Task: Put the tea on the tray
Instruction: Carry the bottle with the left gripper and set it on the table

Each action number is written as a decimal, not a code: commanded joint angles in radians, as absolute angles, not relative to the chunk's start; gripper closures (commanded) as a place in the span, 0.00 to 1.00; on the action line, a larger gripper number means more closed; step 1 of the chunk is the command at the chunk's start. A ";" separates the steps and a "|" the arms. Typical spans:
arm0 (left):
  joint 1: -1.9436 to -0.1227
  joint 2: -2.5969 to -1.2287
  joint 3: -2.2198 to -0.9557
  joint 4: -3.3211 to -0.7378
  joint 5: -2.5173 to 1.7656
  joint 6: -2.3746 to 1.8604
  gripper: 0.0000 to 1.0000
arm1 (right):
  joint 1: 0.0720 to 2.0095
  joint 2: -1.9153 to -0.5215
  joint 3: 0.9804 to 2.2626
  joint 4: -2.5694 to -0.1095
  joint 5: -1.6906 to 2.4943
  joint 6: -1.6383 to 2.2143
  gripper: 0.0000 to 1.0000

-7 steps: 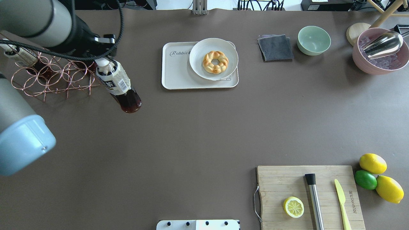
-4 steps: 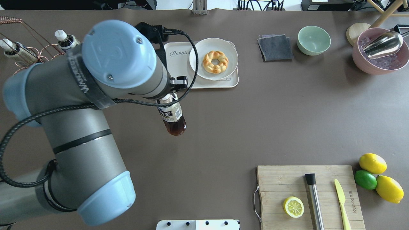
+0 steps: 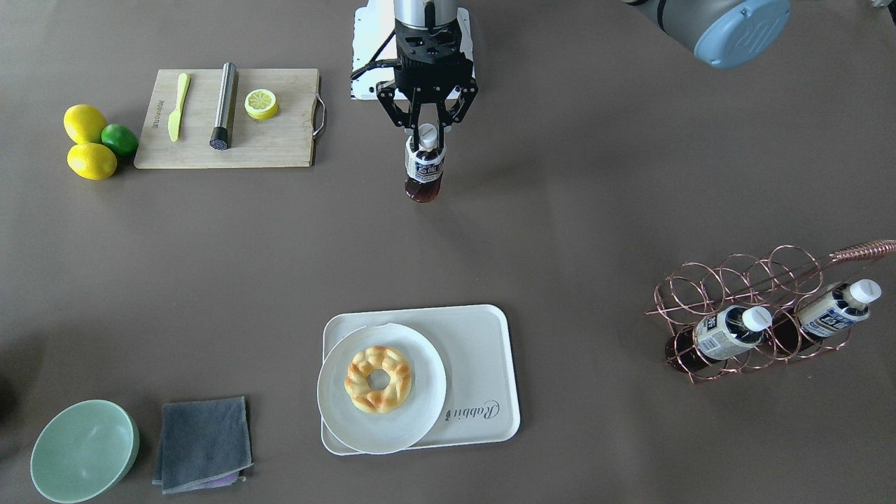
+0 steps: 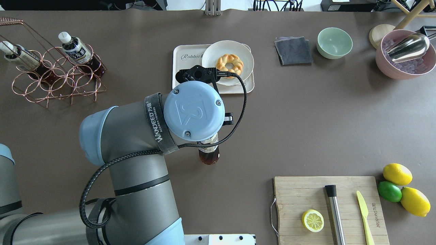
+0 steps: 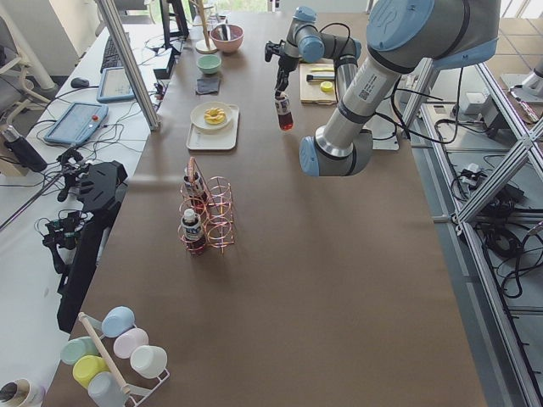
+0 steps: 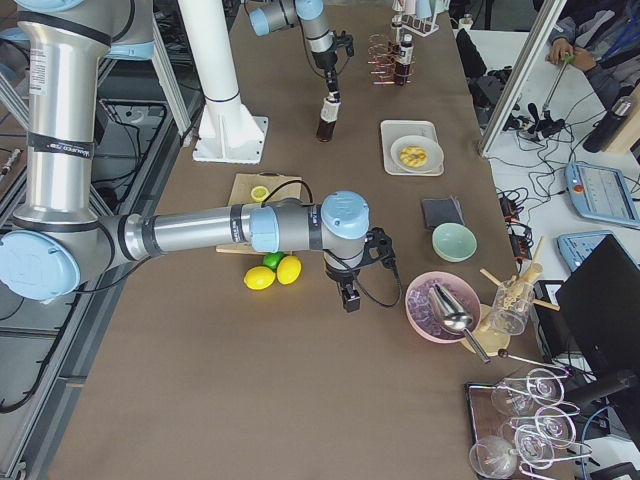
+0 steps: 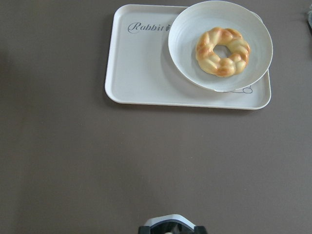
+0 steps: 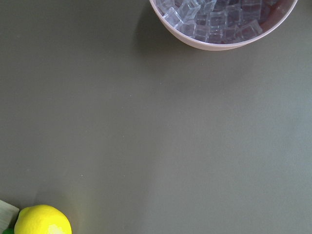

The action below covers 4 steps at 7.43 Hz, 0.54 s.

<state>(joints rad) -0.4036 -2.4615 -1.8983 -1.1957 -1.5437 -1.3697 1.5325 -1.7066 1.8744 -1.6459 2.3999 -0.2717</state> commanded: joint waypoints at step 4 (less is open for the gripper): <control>-0.384 -2.457 -1.881 -1.215 -1.540 -1.370 1.00 | 1.532 -1.706 1.876 -1.646 2.399 -0.278 0.00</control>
<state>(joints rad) -0.3857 -2.4590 -1.8806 -1.2145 -1.5402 -1.3701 1.5324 -1.7059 1.8747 -1.6460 2.3985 -0.2749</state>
